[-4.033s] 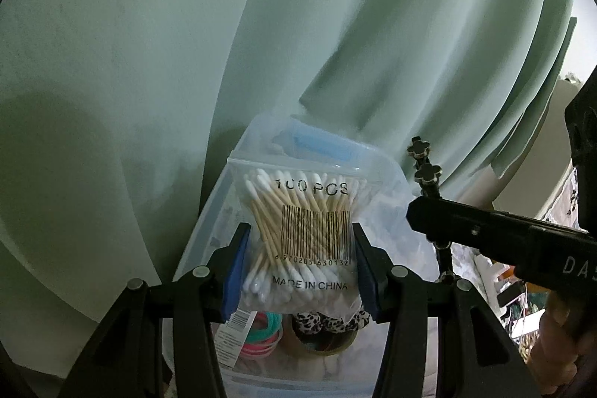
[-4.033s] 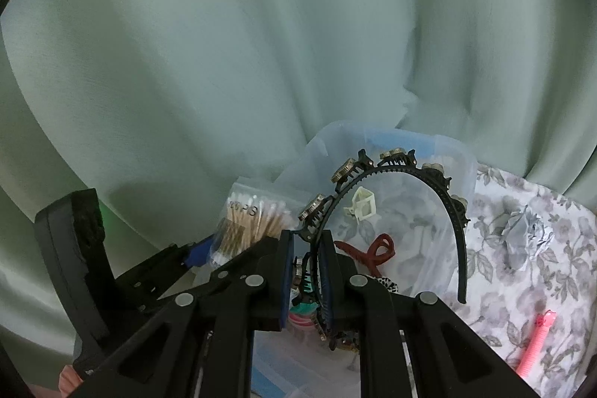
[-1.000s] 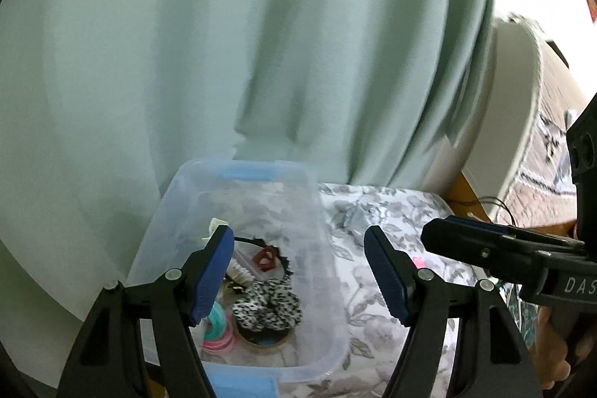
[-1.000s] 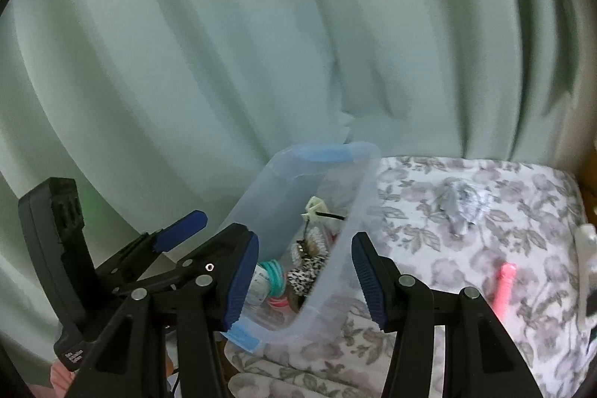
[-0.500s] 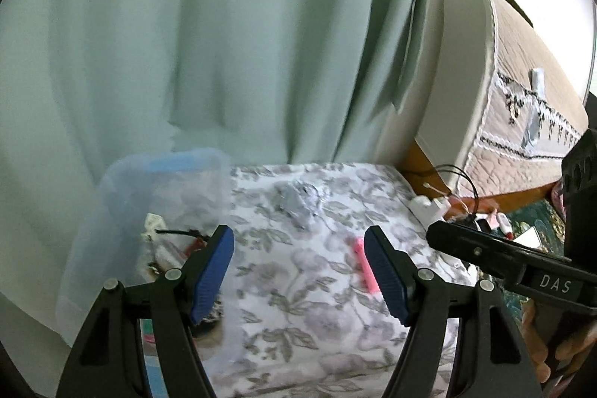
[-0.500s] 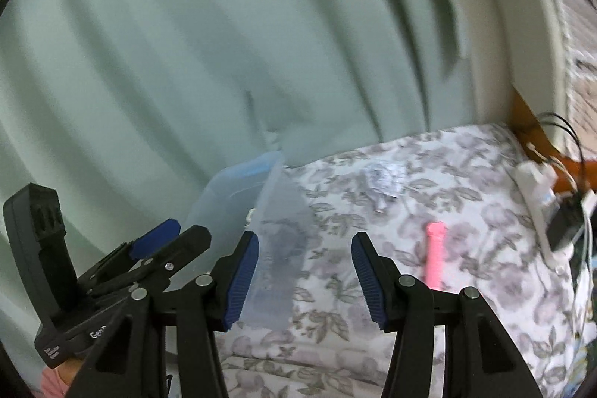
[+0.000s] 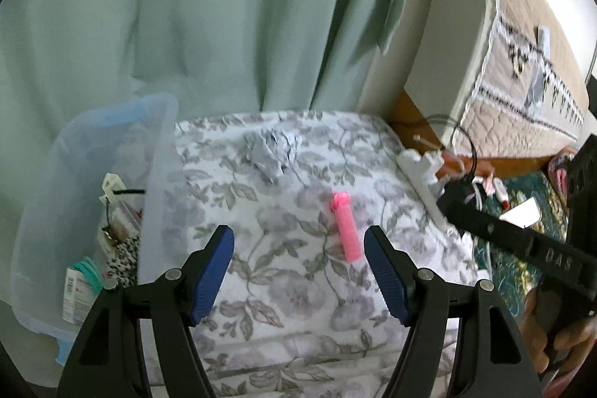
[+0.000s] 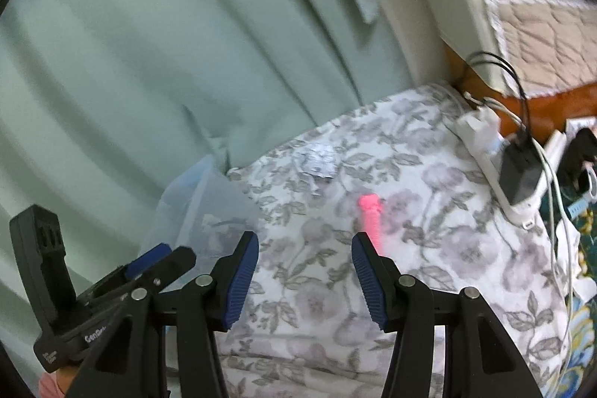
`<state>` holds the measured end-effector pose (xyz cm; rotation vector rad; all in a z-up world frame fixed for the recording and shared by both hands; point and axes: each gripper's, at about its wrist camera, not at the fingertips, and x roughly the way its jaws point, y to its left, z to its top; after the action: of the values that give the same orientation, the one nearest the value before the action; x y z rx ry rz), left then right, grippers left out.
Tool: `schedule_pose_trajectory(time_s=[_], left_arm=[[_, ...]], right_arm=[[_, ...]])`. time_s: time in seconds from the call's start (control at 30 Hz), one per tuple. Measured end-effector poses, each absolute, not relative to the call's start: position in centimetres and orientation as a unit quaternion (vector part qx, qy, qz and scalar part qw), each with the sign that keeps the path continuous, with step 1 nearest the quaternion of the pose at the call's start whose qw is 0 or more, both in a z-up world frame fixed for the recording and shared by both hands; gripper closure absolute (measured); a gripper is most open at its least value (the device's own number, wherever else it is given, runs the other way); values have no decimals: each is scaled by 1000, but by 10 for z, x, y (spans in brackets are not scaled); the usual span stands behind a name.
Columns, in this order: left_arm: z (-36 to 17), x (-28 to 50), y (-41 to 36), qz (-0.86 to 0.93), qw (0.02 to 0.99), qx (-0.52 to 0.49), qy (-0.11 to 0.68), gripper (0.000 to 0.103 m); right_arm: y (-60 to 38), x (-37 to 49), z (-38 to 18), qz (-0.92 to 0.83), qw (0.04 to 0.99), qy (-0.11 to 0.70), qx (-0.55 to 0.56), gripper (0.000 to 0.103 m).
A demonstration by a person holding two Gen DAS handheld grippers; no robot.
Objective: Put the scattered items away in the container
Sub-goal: 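Move both open tools away from the box toward the paper ball and pink roller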
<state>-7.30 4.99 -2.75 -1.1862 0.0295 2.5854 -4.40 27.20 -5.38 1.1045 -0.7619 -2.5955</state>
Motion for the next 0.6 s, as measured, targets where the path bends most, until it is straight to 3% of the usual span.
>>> schedule_pose_trajectory(time_s=[0.3,0.6], left_arm=[[-72,-89,63,873,150,-464,10,30],[-98,-109,60,863,137,-487,4,30]], right_arm=[[317,-51,-93,-861,44,-293,414,47],[300,-73,-131,-838,57,-278,466,47]])
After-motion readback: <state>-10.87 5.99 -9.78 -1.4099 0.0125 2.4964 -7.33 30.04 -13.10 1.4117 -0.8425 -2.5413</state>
